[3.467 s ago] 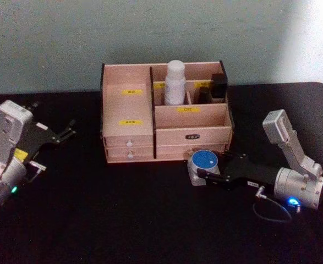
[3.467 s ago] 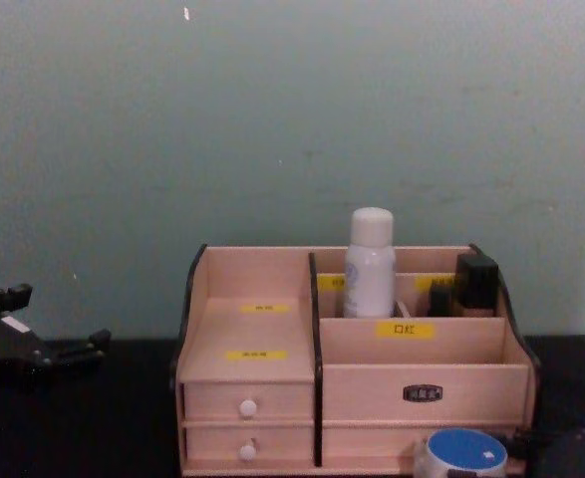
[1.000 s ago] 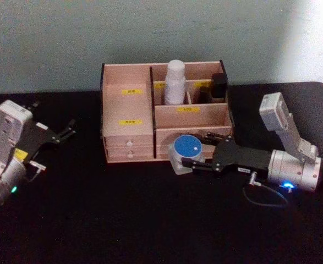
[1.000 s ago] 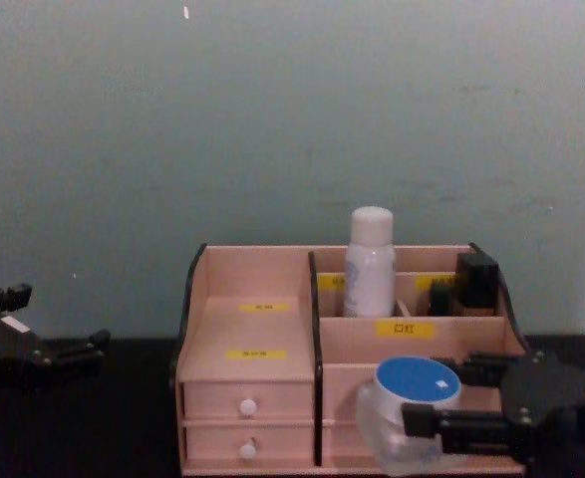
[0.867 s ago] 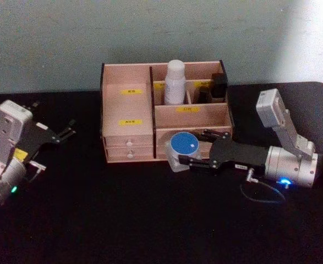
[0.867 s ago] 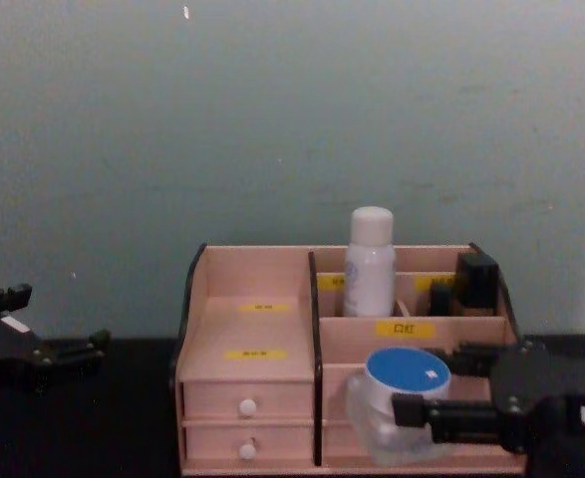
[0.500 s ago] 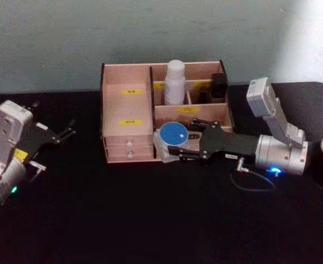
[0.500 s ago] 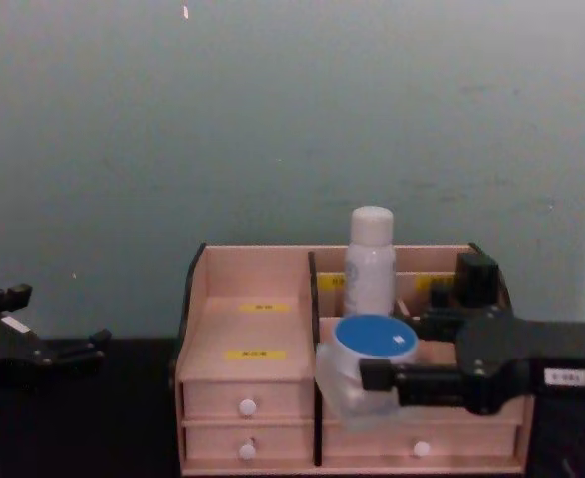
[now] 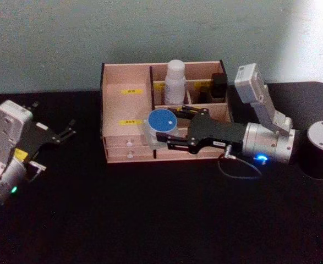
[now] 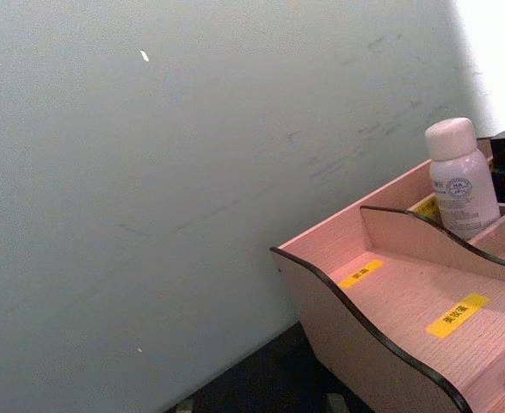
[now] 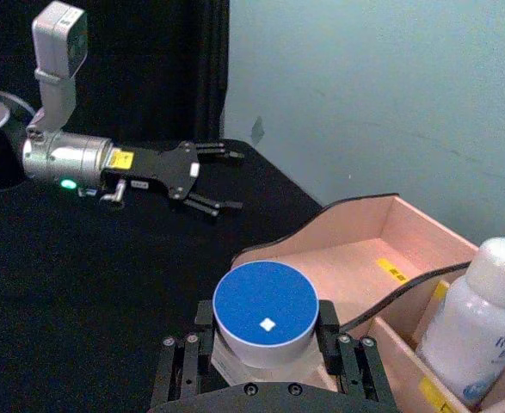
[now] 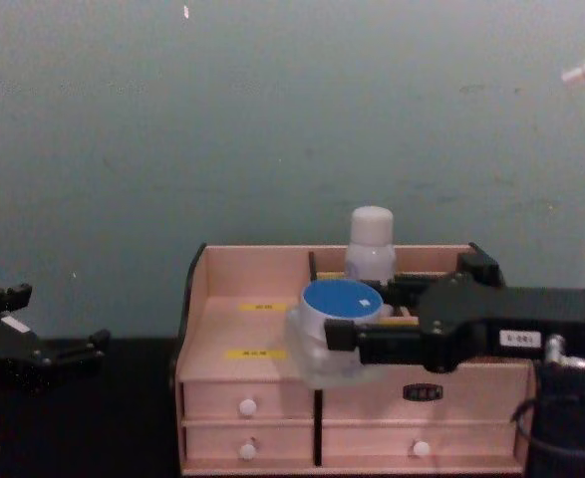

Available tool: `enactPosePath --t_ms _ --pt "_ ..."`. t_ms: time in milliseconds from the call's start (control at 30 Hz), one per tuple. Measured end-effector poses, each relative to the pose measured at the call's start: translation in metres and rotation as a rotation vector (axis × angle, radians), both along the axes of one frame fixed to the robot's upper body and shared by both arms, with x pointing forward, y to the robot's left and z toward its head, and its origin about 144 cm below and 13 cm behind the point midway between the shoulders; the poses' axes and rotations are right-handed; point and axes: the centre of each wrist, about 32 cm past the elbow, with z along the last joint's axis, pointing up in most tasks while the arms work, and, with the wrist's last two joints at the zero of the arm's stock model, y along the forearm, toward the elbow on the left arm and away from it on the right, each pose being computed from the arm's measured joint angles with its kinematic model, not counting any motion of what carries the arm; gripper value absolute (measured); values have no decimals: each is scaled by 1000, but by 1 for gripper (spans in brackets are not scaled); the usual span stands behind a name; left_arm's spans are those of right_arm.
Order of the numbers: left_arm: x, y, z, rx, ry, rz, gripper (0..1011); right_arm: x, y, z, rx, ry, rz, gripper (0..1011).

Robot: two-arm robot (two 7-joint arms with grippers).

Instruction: Pick up the facial cleanser and watermelon frost from the table and place them into the tiered storage box.

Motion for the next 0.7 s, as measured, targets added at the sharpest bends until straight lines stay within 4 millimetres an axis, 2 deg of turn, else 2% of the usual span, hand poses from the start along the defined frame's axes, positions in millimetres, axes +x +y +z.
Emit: enactPosePath --t_ms 700 --pt "0 0 0 0 0 0 1001 29 30 5 -5 15 -15 718"
